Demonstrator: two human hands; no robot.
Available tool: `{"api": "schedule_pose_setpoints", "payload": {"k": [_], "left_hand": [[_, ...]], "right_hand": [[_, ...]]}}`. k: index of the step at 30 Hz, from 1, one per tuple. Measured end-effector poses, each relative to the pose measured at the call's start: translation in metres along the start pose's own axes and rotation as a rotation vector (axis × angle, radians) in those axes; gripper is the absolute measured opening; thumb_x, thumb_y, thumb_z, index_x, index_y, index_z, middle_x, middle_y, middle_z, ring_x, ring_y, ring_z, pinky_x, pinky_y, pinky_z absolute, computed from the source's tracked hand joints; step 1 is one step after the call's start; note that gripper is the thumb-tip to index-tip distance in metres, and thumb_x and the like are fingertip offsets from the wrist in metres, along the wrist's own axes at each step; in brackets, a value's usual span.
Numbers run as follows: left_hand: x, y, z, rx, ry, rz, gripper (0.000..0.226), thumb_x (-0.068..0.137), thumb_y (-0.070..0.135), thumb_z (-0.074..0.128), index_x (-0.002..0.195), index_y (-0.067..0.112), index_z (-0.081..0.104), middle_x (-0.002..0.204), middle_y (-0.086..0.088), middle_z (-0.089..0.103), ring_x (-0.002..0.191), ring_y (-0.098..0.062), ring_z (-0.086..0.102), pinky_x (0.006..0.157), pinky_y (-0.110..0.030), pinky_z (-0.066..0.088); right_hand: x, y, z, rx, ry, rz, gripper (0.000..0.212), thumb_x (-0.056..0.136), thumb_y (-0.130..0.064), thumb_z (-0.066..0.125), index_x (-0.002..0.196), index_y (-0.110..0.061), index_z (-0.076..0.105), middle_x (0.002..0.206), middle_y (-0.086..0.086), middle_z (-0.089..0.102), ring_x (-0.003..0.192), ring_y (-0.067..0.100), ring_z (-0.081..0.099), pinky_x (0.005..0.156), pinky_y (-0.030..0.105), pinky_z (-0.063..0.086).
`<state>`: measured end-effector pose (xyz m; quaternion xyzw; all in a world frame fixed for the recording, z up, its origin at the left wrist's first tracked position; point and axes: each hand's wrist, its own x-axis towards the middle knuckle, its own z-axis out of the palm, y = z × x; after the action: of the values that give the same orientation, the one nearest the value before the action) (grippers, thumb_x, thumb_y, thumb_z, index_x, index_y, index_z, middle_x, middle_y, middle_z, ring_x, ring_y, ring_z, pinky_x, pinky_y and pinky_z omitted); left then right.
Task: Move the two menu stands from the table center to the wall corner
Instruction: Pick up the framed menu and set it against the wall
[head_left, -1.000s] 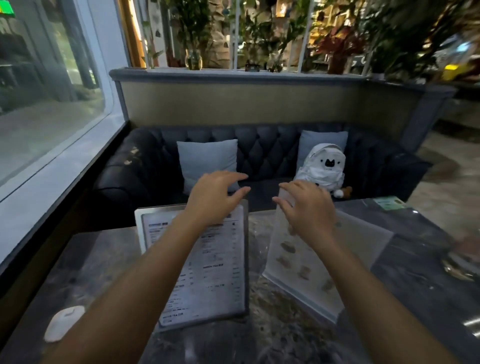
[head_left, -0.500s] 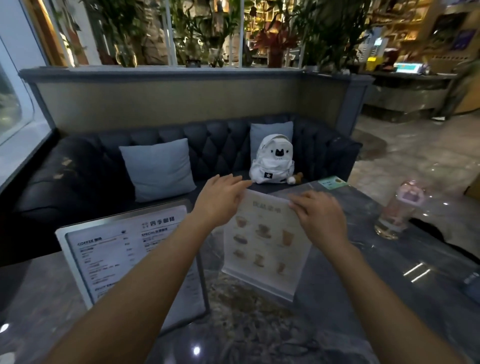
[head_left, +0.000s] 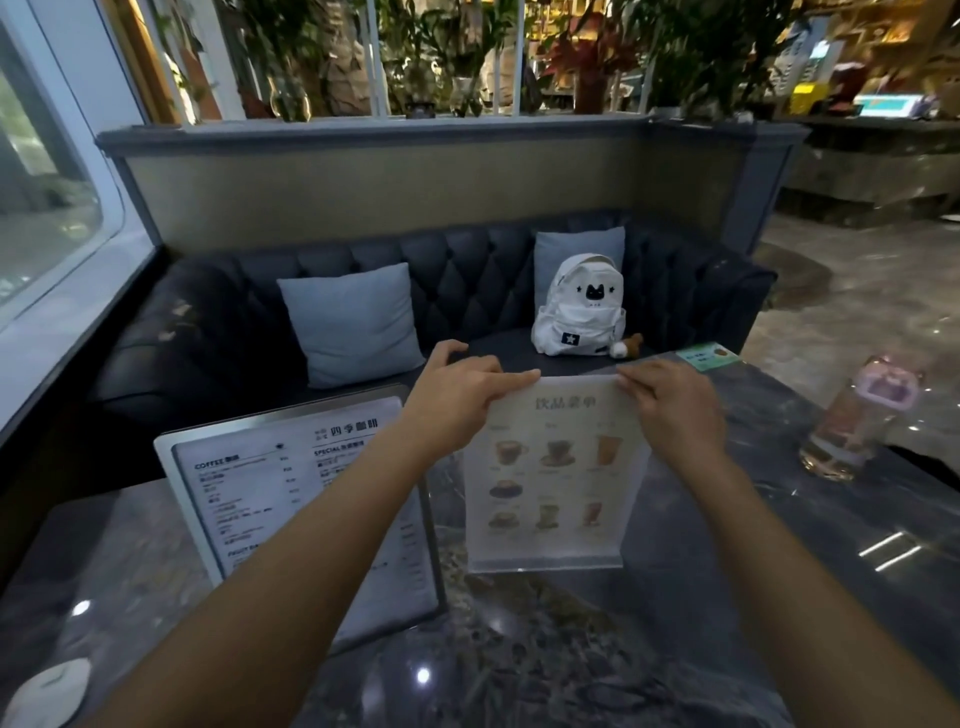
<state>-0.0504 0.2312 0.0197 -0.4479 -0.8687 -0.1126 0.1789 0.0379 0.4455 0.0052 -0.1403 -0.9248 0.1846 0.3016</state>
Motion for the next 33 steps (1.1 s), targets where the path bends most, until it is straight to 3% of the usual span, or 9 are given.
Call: {"api": "schedule_pose_setpoints", "payload": {"k": [6,13,18,21,23,26,29,33], "left_hand": [[-0.009,0.008,0.005,0.001,0.062,-0.033,0.048,0.089,0.003,0.045,0.131,0.027,0.047,0.099,-0.006,0.067,0.092,-0.024,0.06,0.105,-0.036,0.021],[-0.014,0.015,0.007,0.034,0.121,-0.022,0.046,0.081,-0.004,0.052,0.122,0.017,0.057,0.084,-0.01,0.068,0.078,-0.028,0.063,0.103,-0.041,0.032],[-0.015,0.016,0.007,0.029,0.127,-0.036,0.044,0.084,0.0,0.05,0.124,0.018,0.054,0.091,-0.01,0.067,0.085,-0.028,0.062,0.102,-0.043,0.031],[-0.017,0.016,0.007,0.005,0.118,-0.041,0.043,0.088,0.006,0.047,0.128,0.021,0.05,0.097,-0.009,0.065,0.09,-0.027,0.06,0.098,-0.039,0.031],[-0.019,0.015,0.006,-0.022,0.105,-0.042,0.042,0.09,0.016,0.046,0.131,0.025,0.045,0.103,-0.007,0.063,0.094,-0.025,0.058,0.09,-0.036,0.032],[-0.025,0.012,-0.001,-0.085,0.131,-0.055,0.042,0.089,0.03,0.05,0.13,0.026,0.046,0.111,-0.005,0.062,0.099,-0.023,0.057,0.085,-0.036,0.036],[-0.034,0.004,-0.011,-0.093,0.19,-0.069,0.042,0.088,0.037,0.052,0.127,0.022,0.05,0.11,-0.006,0.064,0.098,-0.024,0.058,0.082,-0.036,0.04],[-0.053,-0.02,-0.027,-0.053,0.239,-0.18,0.043,0.087,0.043,0.052,0.125,0.021,0.054,0.108,-0.006,0.065,0.097,-0.024,0.059,0.081,-0.037,0.043]], "right_hand": [[0.014,0.005,0.007,0.125,-0.054,-0.008,0.023,0.087,-0.019,0.056,0.107,-0.013,0.067,0.112,0.008,0.068,0.105,0.025,0.056,0.086,0.032,0.041],[0.021,0.005,0.005,0.157,-0.052,-0.104,0.021,0.083,-0.01,0.061,0.102,-0.004,0.068,0.109,0.016,0.069,0.104,0.03,0.059,0.078,0.011,0.029],[0.019,0.008,0.005,0.123,-0.071,-0.115,0.023,0.085,-0.014,0.059,0.106,-0.007,0.067,0.112,0.013,0.068,0.107,0.028,0.057,0.085,0.016,0.032],[0.016,0.007,0.003,0.055,-0.099,-0.146,0.026,0.088,-0.016,0.056,0.112,-0.008,0.063,0.117,0.014,0.065,0.113,0.029,0.054,0.095,0.038,0.04],[0.013,0.004,0.0,-0.005,-0.094,-0.166,0.029,0.087,-0.018,0.057,0.113,-0.009,0.062,0.119,0.014,0.064,0.113,0.031,0.054,0.096,0.045,0.039],[0.008,-0.004,-0.003,-0.069,-0.07,-0.202,0.032,0.084,-0.024,0.06,0.114,-0.015,0.06,0.117,0.01,0.065,0.112,0.029,0.055,0.095,0.045,0.033],[0.005,-0.02,-0.004,-0.083,0.005,-0.268,0.029,0.084,-0.031,0.059,0.109,-0.018,0.062,0.11,0.005,0.068,0.106,0.024,0.057,0.092,0.037,0.024],[0.006,-0.055,0.001,-0.026,-0.013,-0.325,0.032,0.084,-0.031,0.06,0.111,-0.014,0.061,0.109,0.007,0.067,0.105,0.027,0.058,0.09,0.042,0.033]]}}
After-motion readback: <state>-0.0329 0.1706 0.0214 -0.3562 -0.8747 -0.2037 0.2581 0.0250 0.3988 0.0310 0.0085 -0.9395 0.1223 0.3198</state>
